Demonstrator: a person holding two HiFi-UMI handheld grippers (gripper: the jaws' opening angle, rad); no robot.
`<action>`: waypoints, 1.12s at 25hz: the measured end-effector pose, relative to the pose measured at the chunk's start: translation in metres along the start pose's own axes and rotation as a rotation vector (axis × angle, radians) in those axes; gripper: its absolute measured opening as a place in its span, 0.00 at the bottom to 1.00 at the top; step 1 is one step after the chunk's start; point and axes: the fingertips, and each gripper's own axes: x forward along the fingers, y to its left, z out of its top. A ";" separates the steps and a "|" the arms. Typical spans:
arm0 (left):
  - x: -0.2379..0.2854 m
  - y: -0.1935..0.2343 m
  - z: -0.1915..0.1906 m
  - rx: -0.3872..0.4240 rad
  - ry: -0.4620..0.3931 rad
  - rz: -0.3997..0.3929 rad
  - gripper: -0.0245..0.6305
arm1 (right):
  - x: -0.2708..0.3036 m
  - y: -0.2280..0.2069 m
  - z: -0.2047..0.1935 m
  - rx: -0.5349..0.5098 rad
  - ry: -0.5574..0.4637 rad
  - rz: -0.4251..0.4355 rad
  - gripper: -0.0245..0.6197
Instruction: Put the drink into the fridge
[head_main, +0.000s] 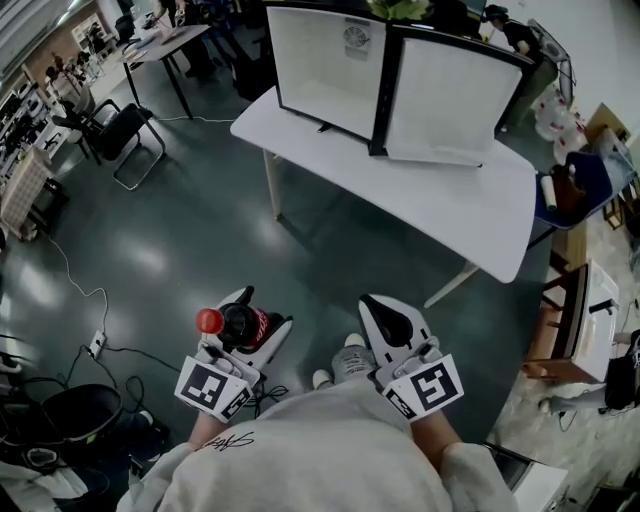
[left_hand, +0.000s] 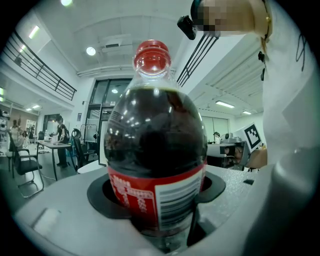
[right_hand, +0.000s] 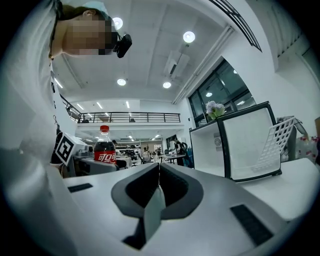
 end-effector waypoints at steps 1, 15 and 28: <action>0.001 0.000 -0.002 -0.004 0.001 -0.002 0.53 | 0.000 -0.001 -0.002 0.001 0.004 -0.004 0.06; 0.040 0.032 0.004 0.007 0.000 0.019 0.53 | 0.041 -0.037 -0.001 0.006 -0.008 0.017 0.06; 0.119 0.089 0.013 0.014 0.001 0.032 0.53 | 0.112 -0.104 0.001 0.013 -0.002 0.050 0.06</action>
